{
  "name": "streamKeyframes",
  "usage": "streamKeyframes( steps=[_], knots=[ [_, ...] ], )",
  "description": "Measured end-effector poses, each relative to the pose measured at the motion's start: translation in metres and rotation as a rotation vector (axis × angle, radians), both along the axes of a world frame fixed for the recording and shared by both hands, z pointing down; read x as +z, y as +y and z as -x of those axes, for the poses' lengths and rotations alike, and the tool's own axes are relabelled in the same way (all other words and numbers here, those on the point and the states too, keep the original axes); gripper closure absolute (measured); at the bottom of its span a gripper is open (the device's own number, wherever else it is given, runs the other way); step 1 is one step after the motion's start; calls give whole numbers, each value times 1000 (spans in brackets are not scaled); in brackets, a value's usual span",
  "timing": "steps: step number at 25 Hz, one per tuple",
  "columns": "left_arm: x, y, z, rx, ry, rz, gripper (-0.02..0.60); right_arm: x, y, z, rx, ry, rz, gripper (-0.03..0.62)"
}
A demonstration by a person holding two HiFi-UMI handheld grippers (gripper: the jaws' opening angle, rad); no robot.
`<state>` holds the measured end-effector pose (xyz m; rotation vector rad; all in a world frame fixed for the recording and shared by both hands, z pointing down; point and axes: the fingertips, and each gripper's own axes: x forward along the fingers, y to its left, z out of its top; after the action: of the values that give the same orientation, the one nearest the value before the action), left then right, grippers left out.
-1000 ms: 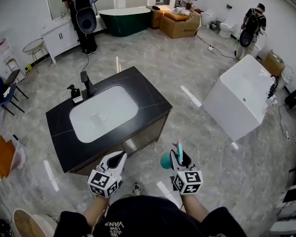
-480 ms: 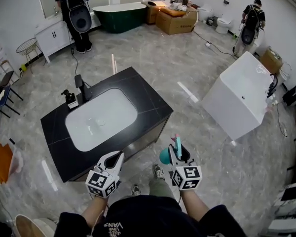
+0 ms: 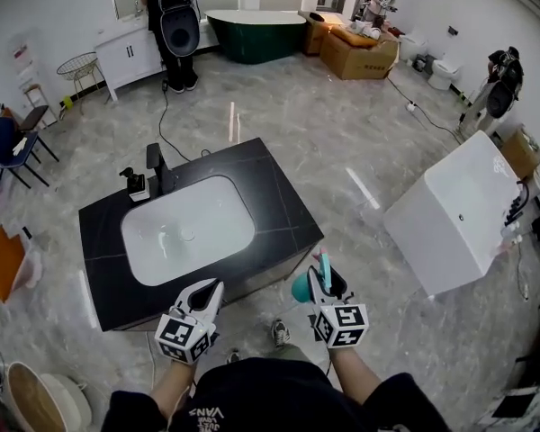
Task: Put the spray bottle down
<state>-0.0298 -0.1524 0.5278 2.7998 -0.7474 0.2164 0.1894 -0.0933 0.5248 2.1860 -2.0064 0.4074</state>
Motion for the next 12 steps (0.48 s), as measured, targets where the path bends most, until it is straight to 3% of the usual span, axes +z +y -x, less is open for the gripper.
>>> streamKeyframes(
  steps=[12],
  knots=[
    [-3, -20, -33, -261, 7, 8, 571, -21, -100, -47, -258, 34, -38, 450]
  ],
)
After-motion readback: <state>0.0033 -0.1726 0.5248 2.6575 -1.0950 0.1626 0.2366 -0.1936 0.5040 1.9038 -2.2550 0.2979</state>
